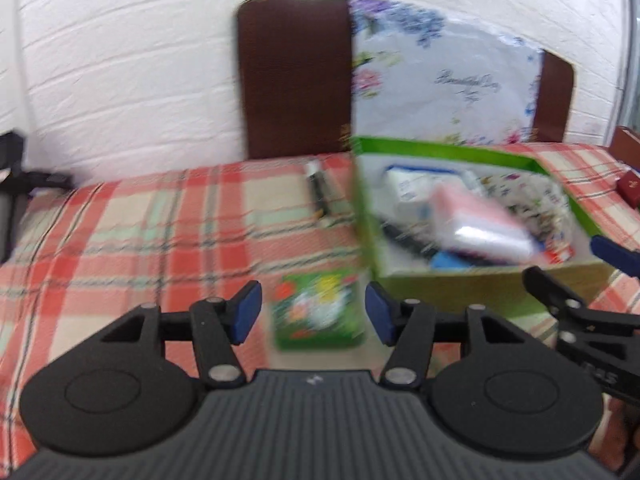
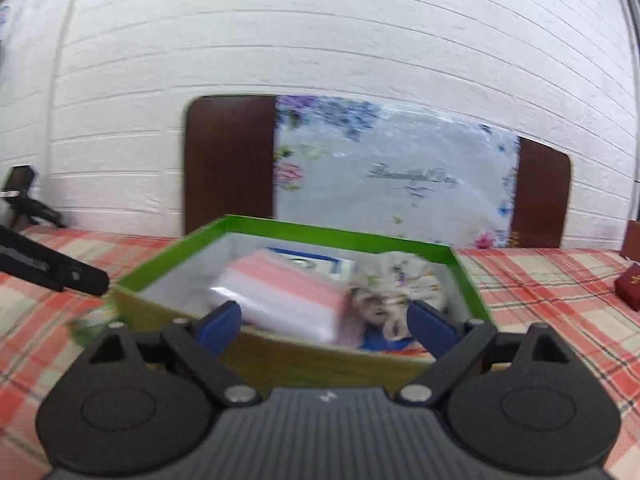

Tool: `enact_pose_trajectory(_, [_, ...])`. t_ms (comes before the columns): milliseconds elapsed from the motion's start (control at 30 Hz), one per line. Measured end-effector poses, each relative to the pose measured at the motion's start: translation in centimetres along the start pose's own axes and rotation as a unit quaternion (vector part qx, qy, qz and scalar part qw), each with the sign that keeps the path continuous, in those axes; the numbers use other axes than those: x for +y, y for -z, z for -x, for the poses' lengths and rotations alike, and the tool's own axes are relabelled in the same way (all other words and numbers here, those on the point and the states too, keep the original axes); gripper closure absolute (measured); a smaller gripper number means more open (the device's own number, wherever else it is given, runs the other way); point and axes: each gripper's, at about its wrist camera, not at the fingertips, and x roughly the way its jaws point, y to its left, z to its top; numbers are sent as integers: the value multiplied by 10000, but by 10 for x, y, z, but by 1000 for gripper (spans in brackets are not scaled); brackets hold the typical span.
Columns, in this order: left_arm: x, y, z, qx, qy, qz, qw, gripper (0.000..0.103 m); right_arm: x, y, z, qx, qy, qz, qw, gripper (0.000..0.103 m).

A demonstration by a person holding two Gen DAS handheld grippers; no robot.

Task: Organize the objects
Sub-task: 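Lower the pouch into the green box and open the left tool, then grasp the green snack packet with the right tool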

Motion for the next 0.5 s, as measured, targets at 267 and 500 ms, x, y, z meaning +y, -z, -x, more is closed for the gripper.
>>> enact_pose_trajectory(267, [78, 49, -3, 480, -1097, 562, 9912, 42, 95, 10, 5, 582, -1472, 1076, 9815, 24])
enact_pose_trajectory(500, [116, 75, 6, 27, -1170, 790, 9900, 18, 143, -2, -22, 824, -1654, 1613, 9695, 26])
